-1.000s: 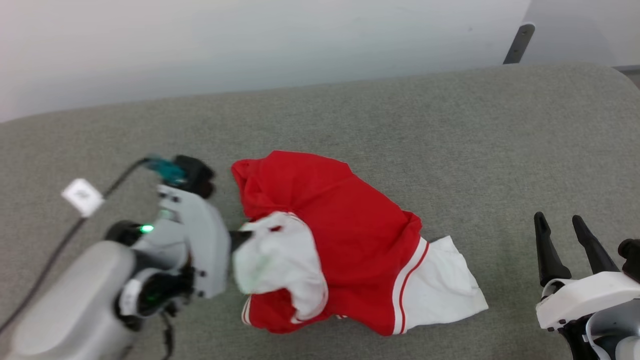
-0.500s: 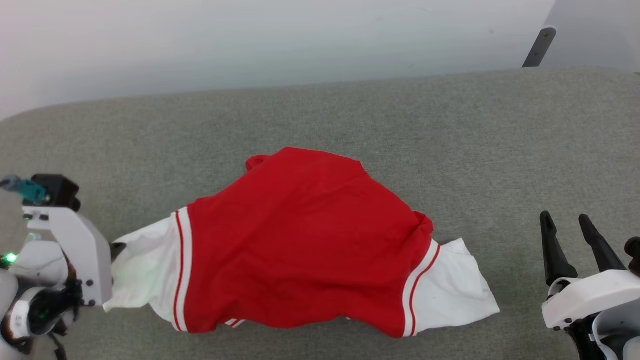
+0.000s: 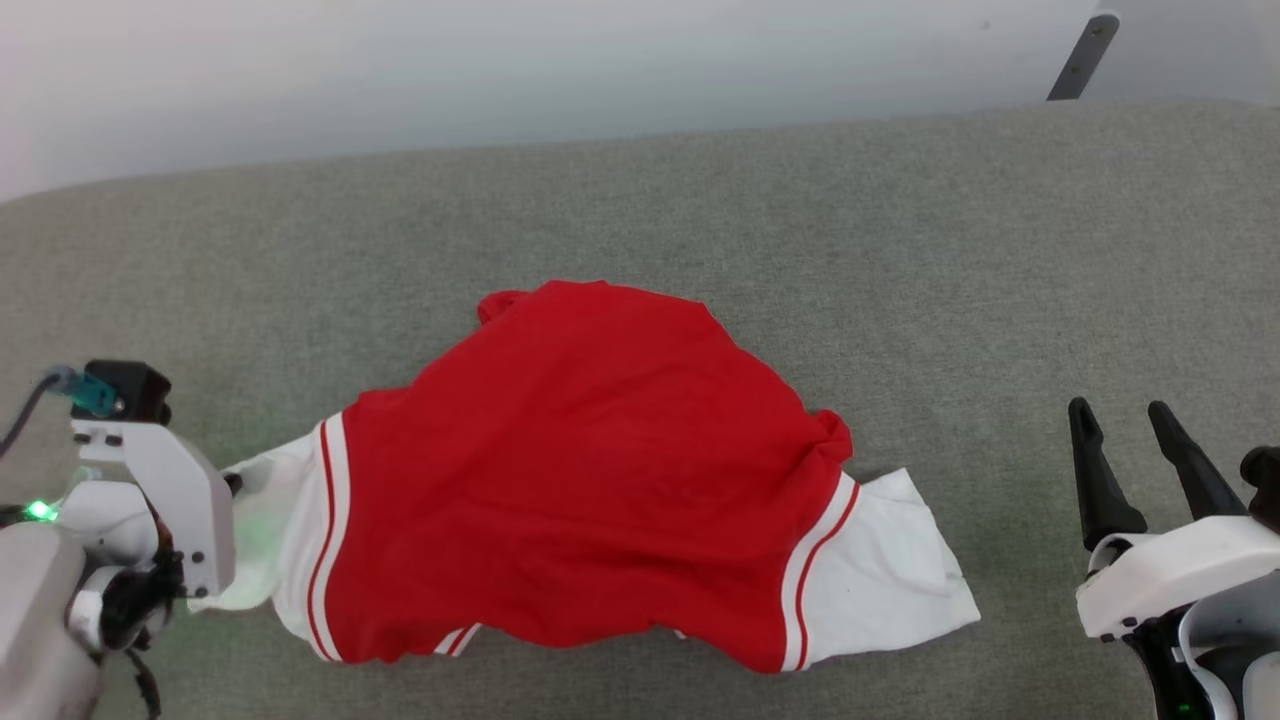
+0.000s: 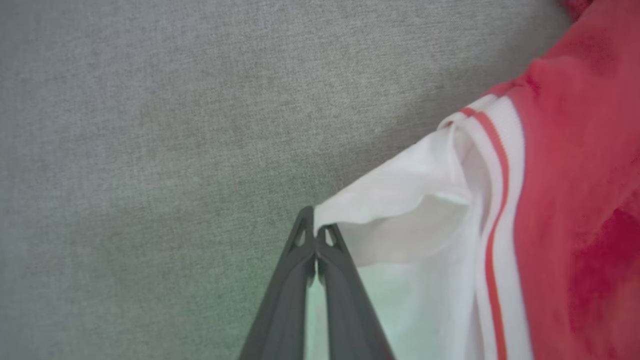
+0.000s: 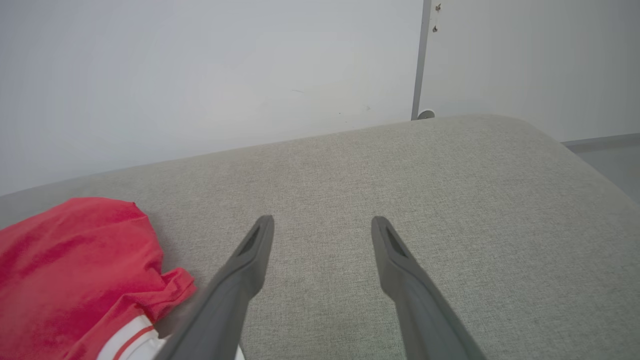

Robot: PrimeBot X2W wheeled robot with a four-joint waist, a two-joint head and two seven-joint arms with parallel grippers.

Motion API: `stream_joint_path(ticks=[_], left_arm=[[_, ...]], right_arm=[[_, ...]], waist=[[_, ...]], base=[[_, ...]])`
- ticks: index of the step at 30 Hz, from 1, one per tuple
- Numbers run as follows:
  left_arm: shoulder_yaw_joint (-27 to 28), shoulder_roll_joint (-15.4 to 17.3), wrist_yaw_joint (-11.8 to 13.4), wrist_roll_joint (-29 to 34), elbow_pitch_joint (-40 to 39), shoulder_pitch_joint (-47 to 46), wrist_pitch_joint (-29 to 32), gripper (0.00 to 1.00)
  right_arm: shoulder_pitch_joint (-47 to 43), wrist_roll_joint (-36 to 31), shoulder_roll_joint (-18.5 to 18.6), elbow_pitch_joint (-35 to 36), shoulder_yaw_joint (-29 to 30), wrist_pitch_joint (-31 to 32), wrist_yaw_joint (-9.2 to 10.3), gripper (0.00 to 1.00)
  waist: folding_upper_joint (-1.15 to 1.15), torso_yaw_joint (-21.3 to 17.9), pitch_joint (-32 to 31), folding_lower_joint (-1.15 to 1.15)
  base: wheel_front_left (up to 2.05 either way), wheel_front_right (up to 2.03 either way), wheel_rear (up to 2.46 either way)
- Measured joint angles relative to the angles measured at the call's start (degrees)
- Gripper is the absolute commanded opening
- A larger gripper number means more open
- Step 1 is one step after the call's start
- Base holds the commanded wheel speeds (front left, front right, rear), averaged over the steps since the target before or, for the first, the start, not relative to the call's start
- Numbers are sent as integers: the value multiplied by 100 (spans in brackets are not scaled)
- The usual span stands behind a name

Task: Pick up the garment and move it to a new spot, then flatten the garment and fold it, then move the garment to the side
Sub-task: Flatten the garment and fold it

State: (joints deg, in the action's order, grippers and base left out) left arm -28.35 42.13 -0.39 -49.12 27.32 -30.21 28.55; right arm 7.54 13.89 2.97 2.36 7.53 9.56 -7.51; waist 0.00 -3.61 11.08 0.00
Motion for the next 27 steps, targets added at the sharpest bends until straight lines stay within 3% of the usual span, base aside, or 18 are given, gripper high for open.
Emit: stream_joint_path(ticks=[5,6,7,8,9,20,27], left_arm=[[-13,-312,-172,-23,748,-272,-220,0],[-21,-357,-209,-24,849,-323,-255,42],[-7,-405,-230,-46,938,-369,-290,48],[13,-457,-272,-94,1021,-409,-312,68],[22,-494,-301,-132,1080,-449,-314,97],[-77,-443,-455,-227,831,-489,-105,100],[-145,-304,-46,-491,390,-42,727,100]], right_arm=[[3,-30,-1,19,3,31,0,100],[3,-31,1,22,14,31,0,100],[2,-32,0,24,23,35,0,100],[2,-38,0,29,33,51,0,100],[0,-46,1,32,41,55,0,100],[-143,-46,32,63,12,90,0,100],[-278,-46,30,156,-8,152,0,100]], waist=[[0,-24,35,0],[0,-15,34,0],[0,-4,27,0],[0,7,15,0],[0,20,-2,0],[0,206,-417,0],[0,310,-738,0]], base=[[0,0,0],[0,0,0],[0,0,0],[0,0,0],[0,0,0],[0,0,0],[0,0,0]])
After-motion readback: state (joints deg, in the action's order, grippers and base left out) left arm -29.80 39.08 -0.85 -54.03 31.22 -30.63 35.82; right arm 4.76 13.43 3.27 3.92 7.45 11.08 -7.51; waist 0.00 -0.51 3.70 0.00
